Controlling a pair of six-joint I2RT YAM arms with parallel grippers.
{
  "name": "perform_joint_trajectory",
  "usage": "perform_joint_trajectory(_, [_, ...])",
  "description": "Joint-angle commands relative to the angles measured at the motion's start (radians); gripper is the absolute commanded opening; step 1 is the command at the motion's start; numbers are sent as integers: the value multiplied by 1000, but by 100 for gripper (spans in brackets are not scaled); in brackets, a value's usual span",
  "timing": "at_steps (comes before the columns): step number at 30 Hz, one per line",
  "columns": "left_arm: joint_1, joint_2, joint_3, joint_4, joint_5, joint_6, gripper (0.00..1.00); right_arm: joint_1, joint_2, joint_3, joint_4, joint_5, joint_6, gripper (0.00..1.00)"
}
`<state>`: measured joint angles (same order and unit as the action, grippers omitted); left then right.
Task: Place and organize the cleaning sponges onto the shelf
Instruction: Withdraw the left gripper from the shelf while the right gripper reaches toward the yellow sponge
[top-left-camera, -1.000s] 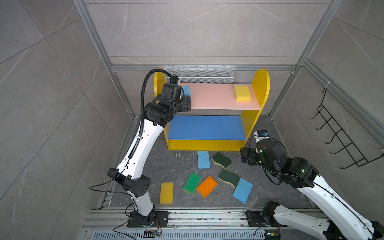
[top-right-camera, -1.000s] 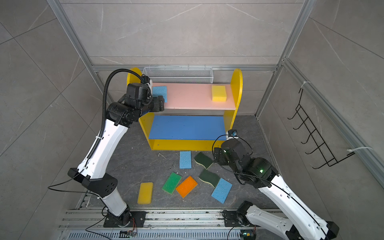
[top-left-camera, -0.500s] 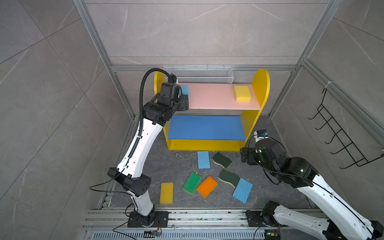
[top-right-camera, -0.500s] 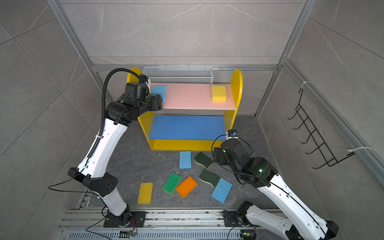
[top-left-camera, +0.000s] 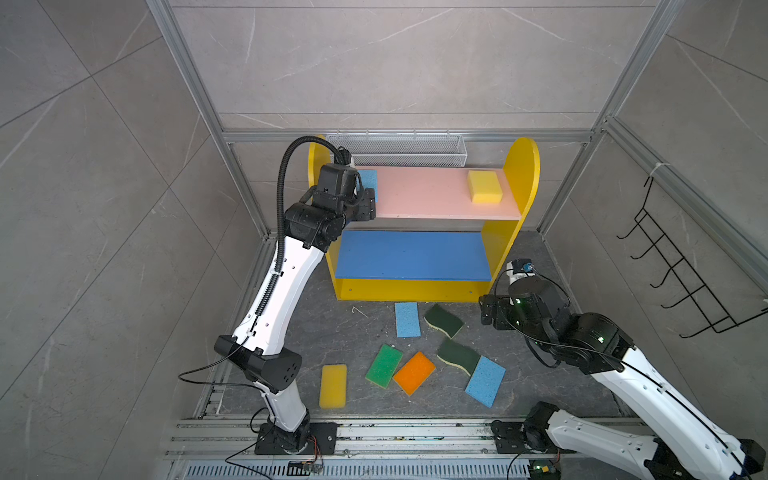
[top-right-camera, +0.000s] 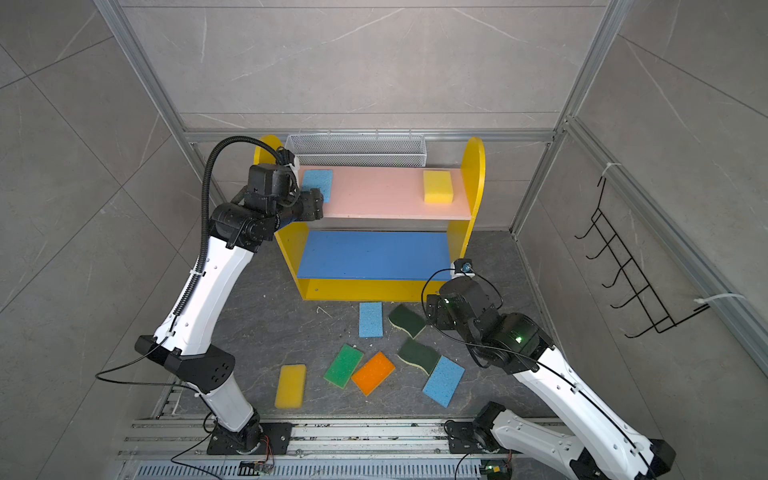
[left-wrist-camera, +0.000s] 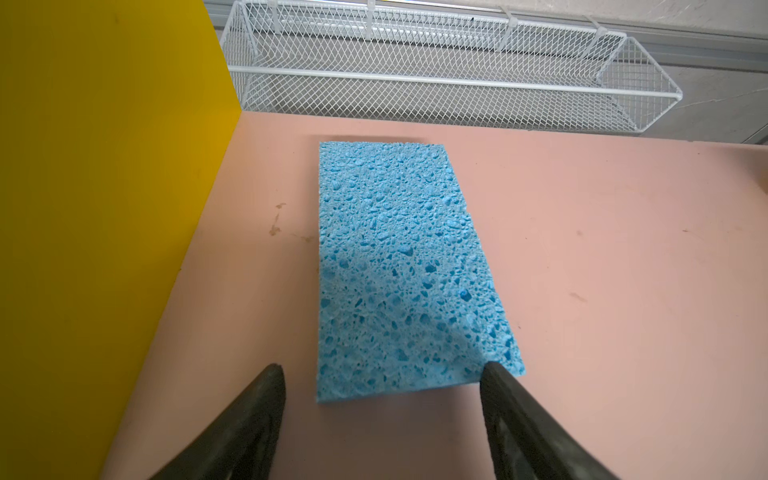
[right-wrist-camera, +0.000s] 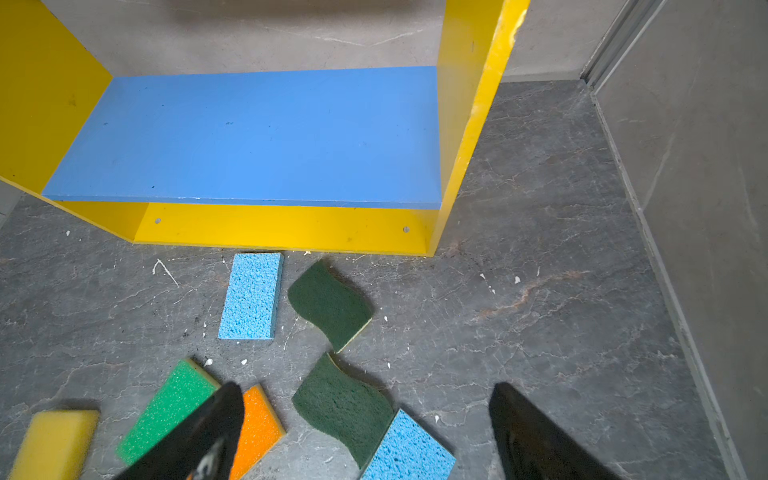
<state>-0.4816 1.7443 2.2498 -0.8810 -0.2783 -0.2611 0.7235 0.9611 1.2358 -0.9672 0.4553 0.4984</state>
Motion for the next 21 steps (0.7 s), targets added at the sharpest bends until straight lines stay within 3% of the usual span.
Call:
perform_joint_trajectory(1, [2, -57, -38, -29, 81, -9, 79, -2, 1, 7, 2, 8, 3, 95])
perform_joint_trajectory(11, [-79, -160, -12, -132, 37, 49, 82, -3, 27, 43, 1, 21, -6, 94])
perform_joint_trajectory(21, [-97, -443, -472, -103, 13, 4, 82, -1, 68, 66, 2, -13, 17, 95])
